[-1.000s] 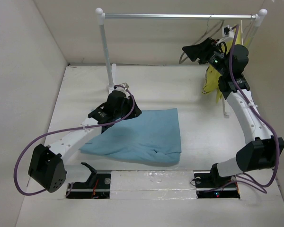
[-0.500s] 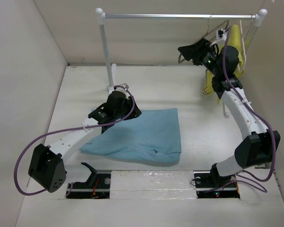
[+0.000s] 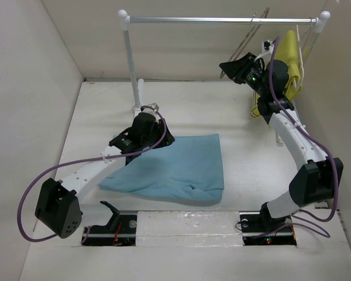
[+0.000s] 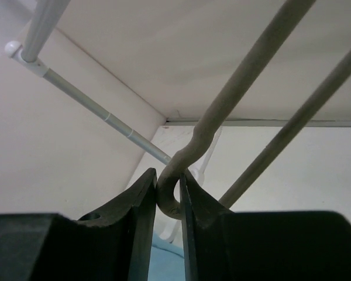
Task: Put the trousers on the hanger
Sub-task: Pick up the hanger from the clothesline.
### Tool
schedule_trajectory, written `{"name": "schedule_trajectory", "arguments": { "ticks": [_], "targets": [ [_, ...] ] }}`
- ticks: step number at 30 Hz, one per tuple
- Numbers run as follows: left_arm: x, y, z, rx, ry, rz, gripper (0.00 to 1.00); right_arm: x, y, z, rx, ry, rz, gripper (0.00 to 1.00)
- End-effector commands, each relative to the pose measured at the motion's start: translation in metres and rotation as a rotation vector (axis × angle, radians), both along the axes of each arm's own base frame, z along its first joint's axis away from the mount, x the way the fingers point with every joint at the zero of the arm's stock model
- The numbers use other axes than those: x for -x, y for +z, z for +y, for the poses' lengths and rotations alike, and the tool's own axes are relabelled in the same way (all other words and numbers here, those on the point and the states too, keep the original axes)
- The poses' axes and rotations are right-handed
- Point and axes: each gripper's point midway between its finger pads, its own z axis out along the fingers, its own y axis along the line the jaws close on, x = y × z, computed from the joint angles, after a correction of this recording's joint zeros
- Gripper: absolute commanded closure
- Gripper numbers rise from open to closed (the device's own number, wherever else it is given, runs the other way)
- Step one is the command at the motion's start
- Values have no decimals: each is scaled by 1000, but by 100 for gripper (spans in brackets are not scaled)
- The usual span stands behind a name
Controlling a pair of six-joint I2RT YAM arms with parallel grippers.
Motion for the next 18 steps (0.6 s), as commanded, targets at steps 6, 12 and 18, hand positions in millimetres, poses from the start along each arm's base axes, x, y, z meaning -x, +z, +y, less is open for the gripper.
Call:
{"name": "schedule_trajectory", "arguments": {
  "ticks": [6, 12, 18],
  "targets": [
    [-11, 31, -8, 20, -22, -63, 61, 35, 53, -8, 116, -11, -163, 80],
    [-22, 94, -30, 91, -95, -149, 58, 50, 46, -14, 150, -11, -163, 84],
    [-33, 165, -51, 182, -162, -244, 56, 62, 22, -16, 207, 5, -120, 87]
  ]
}}
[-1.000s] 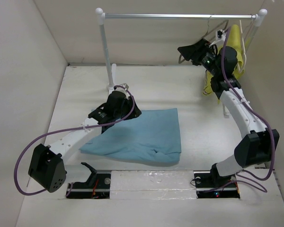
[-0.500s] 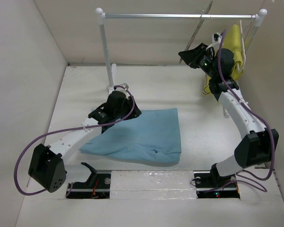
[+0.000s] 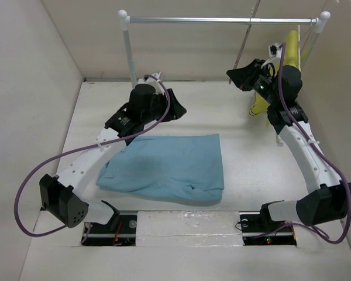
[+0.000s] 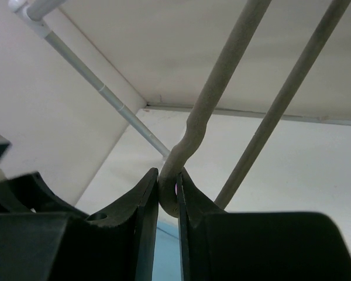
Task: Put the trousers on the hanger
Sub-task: Pick up the hanger from the clothesline.
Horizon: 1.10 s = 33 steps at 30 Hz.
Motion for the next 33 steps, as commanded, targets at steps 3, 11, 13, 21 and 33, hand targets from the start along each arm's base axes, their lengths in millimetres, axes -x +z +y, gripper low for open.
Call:
{"name": "schedule_trajectory", "arguments": {
  "ticks": [3, 11, 13, 21, 33],
  "targets": [
    [-1, 68, -23, 96, -106, -104, 54, 18, -8, 1, 67, 26, -24, 87],
    [-6, 113, -54, 191, -190, -177, 52, 49, -69, 6, 170, 64, 81, 87],
    [-8, 105, -72, 153, -204, -176, 52, 57, -93, 8, 196, 86, 129, 87],
    [-31, 55, -121, 54, -151, -149, 59, 87, -127, 19, 211, 129, 182, 87],
    [-34, 25, -150, 66, -163, -96, 62, 105, -147, 38, 250, 173, 228, 87]
  ]
}}
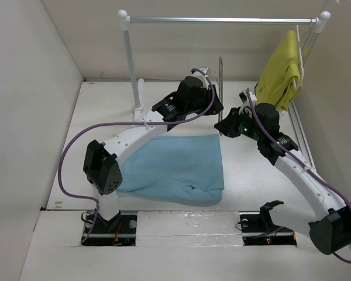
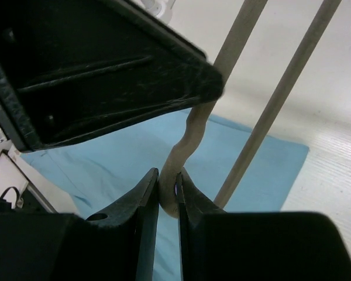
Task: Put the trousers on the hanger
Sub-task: Pick up the hanger from the clothesline.
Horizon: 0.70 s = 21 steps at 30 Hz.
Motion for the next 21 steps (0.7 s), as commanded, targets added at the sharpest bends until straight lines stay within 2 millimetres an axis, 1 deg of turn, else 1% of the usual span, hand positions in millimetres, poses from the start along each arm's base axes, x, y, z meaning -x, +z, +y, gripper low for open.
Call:
{"name": "schedule_trajectory", "arguments": {
  "ticks": [1, 4, 5, 6, 7, 8, 10, 11, 13, 15, 16, 17, 19, 21],
  "targets": [
    [-4, 28, -9, 81, 5, -51, 63, 2, 7, 6, 10, 15, -52, 87],
    [-2, 26, -10, 92, -2, -51, 65, 4, -1, 5, 23, 11, -31, 87],
    [-2, 20, -9, 85, 0, -43, 66, 6, -1, 7, 23, 19, -31, 87],
    [-3, 18, -10, 84, 1, -43, 68, 7, -1, 6, 24, 18, -34, 87],
    [-3, 13, -10, 73, 3, -33, 71, 6, -1, 5, 25, 11, -34, 87],
    [-4, 11, -10, 69, 6, -31, 81, 8, -2, 8, 28, 17, -30, 87],
    [-6, 4, -9, 58, 15, -23, 94, 8, -5, 4, 49, 5, -21, 87],
    [-6, 1, -9, 51, 16, -19, 100, 9, -3, 5, 57, 9, -24, 87],
    [-7, -7, -9, 37, 21, -12, 100, 12, -7, 1, 79, -3, -10, 86],
    [-6, -16, -9, 21, 16, 2, 99, 16, -9, 3, 89, 4, -6, 86],
    [-6, -20, -9, 15, 15, 9, 94, 17, -8, 0, 93, -11, -8, 86],
    [-4, -25, -9, 10, 4, 20, 83, 19, -9, 2, 98, -8, -8, 86],
    [-2, -32, -11, 4, -7, 34, 76, 21, -11, 1, 109, -17, -4, 86],
    [-2, -39, -12, -3, -12, 47, 75, 22, -12, 1, 116, -23, 1, 86]
  ]
}}
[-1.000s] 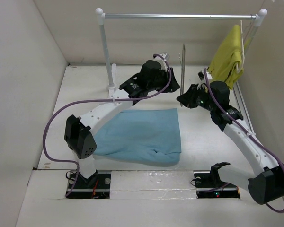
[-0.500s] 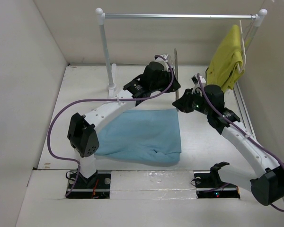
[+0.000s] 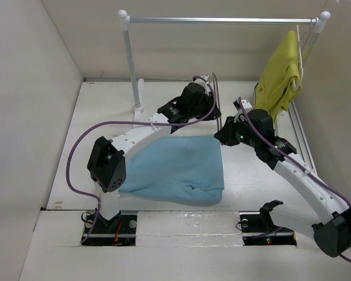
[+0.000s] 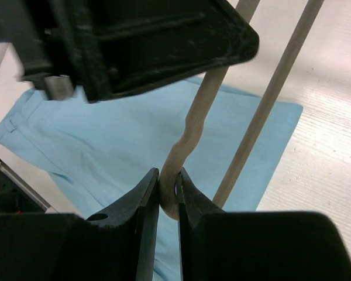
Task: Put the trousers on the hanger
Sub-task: Pick up the hanger from the clothesline.
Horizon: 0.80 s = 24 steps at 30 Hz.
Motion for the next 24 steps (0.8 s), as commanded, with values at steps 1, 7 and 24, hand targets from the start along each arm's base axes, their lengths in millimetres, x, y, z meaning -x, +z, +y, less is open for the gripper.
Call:
{"name": "schedule_trajectory", "arguments": {
  "ticks": [1, 7, 24],
  "targets": [
    [3, -5, -6, 8, -25, 2, 74, -1, 20, -1, 11, -19, -87, 86],
    [2, -9, -7, -3, -29, 3, 83, 3, 17, -7, 36, -37, -87, 86],
    [114, -26, -5, 273, -135, 171, 100, 91, 31, -56, 98, -41, -41, 49]
  ]
}}
